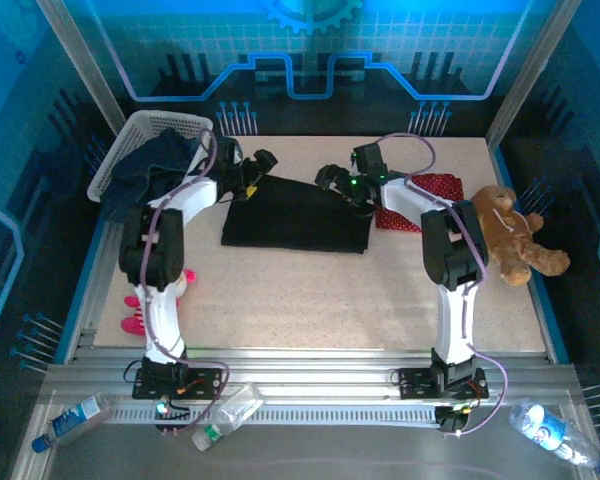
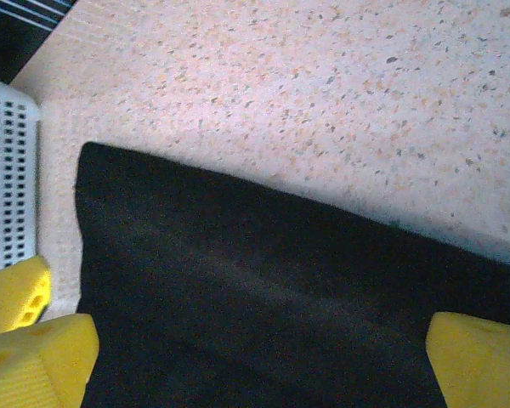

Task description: Fold and stack the skirts

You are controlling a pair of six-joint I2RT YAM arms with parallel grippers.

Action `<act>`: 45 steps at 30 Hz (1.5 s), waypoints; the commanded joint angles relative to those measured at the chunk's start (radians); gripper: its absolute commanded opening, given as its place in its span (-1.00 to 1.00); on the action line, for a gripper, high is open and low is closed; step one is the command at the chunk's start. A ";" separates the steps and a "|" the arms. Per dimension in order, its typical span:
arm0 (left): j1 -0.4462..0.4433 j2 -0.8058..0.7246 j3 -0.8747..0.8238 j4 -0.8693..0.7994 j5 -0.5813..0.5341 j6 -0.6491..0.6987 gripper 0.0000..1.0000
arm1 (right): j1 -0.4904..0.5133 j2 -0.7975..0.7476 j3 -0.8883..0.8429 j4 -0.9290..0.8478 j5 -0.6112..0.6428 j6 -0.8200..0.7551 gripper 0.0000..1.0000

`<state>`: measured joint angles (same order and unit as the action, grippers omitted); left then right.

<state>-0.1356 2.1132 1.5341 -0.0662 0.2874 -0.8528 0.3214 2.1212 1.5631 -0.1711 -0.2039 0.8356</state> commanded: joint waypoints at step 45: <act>-0.258 -0.141 -0.185 -0.251 0.050 0.041 -0.60 | -0.025 -0.500 -0.762 0.173 -0.035 0.312 0.94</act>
<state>-0.3828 1.9324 1.3270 -0.2588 0.3084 -0.8143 0.2928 1.6123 0.8219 -0.0994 -0.2131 1.0824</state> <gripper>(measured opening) 0.215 0.975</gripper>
